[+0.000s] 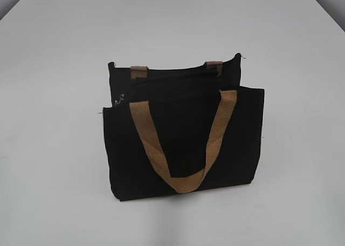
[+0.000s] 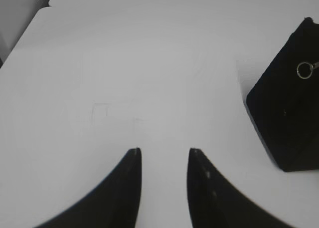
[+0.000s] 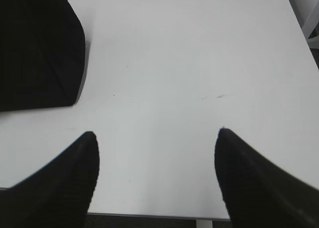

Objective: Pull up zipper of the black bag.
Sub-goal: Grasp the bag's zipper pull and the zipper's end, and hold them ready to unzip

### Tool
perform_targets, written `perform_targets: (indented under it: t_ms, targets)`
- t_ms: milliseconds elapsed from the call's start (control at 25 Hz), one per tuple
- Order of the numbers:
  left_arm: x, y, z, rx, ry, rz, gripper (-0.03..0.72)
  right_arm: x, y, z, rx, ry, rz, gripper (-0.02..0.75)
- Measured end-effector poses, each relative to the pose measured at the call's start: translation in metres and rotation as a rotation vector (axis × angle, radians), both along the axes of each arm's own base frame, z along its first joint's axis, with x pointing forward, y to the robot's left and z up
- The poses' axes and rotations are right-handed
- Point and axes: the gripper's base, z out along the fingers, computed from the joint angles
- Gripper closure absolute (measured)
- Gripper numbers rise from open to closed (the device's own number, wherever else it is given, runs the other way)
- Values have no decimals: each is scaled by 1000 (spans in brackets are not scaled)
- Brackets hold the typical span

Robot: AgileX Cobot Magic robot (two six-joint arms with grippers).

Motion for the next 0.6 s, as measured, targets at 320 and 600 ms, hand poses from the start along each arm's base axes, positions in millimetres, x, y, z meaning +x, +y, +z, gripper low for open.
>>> perform_targets:
  t_ms: [320,600]
  targets:
    - [31,-8,28,-95,-96,-63,425,2,1,0,14,14,9,178]
    - [105,-31,33,-197,-20,-277,281,34,6,1,1,202,113,178]
